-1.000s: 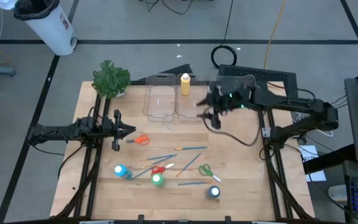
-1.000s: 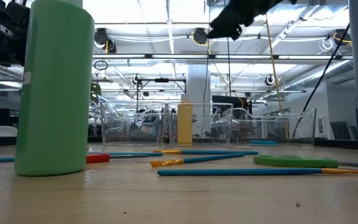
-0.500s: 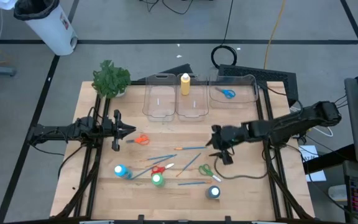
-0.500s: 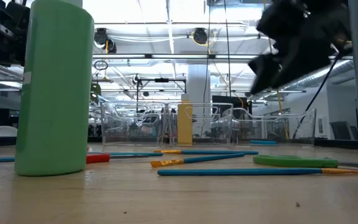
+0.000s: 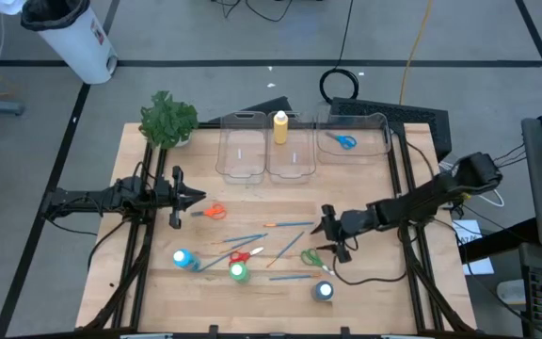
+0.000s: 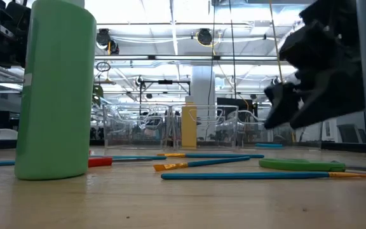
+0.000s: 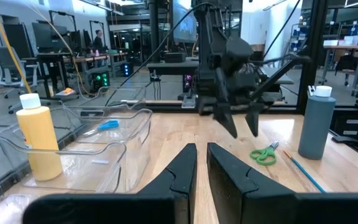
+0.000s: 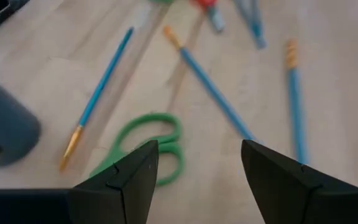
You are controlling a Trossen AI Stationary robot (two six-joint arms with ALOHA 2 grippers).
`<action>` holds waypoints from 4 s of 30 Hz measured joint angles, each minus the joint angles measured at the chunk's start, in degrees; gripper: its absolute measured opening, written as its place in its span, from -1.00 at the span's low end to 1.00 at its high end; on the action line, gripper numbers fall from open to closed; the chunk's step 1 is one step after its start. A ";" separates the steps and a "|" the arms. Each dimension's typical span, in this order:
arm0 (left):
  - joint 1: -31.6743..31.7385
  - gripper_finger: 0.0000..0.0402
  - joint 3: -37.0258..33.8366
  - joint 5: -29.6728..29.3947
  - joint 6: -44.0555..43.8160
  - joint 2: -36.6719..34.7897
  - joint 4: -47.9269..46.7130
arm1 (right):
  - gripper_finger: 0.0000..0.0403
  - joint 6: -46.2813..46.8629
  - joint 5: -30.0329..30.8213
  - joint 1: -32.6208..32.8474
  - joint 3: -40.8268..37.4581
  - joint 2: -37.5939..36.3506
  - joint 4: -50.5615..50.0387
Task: Pick & Place Paint Supplies
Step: Put the green scissors into the right transparent bin
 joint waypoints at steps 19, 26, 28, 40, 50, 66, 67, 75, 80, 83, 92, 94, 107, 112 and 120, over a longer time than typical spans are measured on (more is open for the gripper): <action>-0.02 -0.77 0.02 -0.02 0.00 -0.01 -0.02 | 0.10 4.53 8.78 1.95 0.68 6.89 -6.75; 0.01 -0.77 0.02 -0.01 0.00 -0.01 -0.02 | 0.10 6.29 9.46 1.88 0.61 3.06 -16.84; -0.01 -0.77 0.02 -0.01 0.00 0.01 -0.01 | 0.10 6.29 11.61 1.90 0.61 0.57 -21.23; -0.02 -0.77 0.02 0.00 0.02 0.01 -0.02 | 0.10 12.80 20.90 1.84 0.24 -17.69 -49.55; -0.01 -0.77 0.02 0.01 0.01 0.01 -0.02 | 0.10 29.51 20.54 1.84 0.26 -20.34 -57.54; -0.01 -0.77 0.02 0.00 0.01 0.01 0.00 | 0.10 41.92 2.42 1.86 0.37 -20.39 -45.92; -0.01 -0.77 0.02 -0.02 0.00 0.01 -0.02 | 0.10 40.43 2.45 1.86 0.37 -20.39 -45.53; 0.00 -0.77 0.02 -0.02 0.02 0.01 0.00 | 0.10 28.21 14.52 1.84 0.39 -19.45 -44.47; 0.00 -0.77 0.02 -0.01 0.01 0.01 -0.02 | 0.10 24.35 13.17 1.81 0.39 -15.34 -40.56; -0.02 -0.77 0.02 0.01 0.02 0.00 0.00 | 0.10 23.36 13.04 1.89 0.41 -12.11 -38.97; -0.01 -0.77 0.02 -0.01 0.01 -0.01 -0.01 | -0.14 21.91 13.22 1.64 0.71 -7.06 -41.38; 0.00 -0.77 0.02 0.01 0.02 -0.01 0.00 | -0.28 22.10 13.22 1.64 0.68 -7.70 -42.92; -0.01 -0.77 0.02 -0.02 0.00 0.00 -0.02 | -0.95 22.45 11.54 1.53 0.54 -11.24 -44.66; 0.01 -0.77 0.02 0.00 0.00 0.01 0.00 | -0.98 23.96 9.81 1.62 0.18 -16.78 -46.96; -0.02 -0.77 0.02 -0.01 0.02 -0.01 0.00 | -0.99 26.43 13.89 1.61 0.22 -28.12 -45.62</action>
